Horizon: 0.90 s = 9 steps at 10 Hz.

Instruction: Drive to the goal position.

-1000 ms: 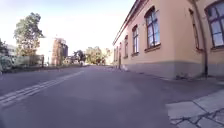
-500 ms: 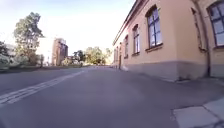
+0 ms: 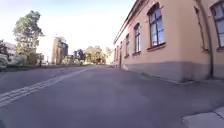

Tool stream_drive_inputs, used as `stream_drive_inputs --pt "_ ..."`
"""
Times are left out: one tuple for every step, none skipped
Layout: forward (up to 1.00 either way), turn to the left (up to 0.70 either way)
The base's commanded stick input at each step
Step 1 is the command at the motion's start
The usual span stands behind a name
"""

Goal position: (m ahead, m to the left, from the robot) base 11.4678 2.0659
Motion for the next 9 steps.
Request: stream_drive_inputs --pt "0.50 0.00" --pt "0.50 0.00" --pt "0.50 0.00" --pt "0.50 0.00" --pt "0.50 0.00" --pt "0.50 0.00" --pt "0.50 0.00" --pt "0.50 0.00" --pt "0.50 0.00"
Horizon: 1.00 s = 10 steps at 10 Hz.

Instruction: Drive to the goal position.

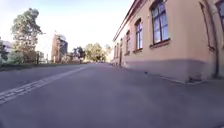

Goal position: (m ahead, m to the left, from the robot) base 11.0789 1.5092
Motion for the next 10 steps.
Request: stream_drive_inputs --pt "0.50 0.00" --pt "0.50 0.00" --pt "0.50 0.00" --pt "0.50 0.00" --pt "0.50 0.00" --pt "0.50 0.00" --pt "0.50 0.00" --pt "0.50 0.00" --pt "0.50 0.00" --pt "0.50 0.00"
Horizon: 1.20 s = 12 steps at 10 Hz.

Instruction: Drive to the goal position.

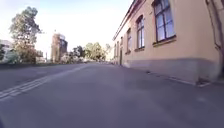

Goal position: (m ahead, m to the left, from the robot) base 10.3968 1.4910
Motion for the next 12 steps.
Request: stream_drive_inputs --pt "0.50 0.00" --pt "0.50 0.00" --pt "0.50 0.00" --pt "0.50 0.00" --pt "0.50 0.00" --pt "0.50 0.00" --pt "0.50 0.00" --pt "0.50 0.00" --pt "0.50 0.00" --pt "0.50 0.00" --pt "0.50 0.00" --pt "0.50 0.00"
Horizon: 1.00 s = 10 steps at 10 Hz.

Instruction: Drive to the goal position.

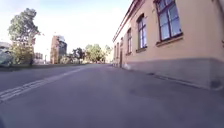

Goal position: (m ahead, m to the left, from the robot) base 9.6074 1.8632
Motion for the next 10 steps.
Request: stream_drive_inputs --pt "0.50 0.00" --pt "0.50 0.00" --pt "0.50 0.00" --pt "0.50 0.00" --pt "0.50 0.00" --pt "0.50 0.00" --pt "0.50 0.00" --pt "0.50 0.00" --pt "0.50 0.00" --pt "0.50 0.00"
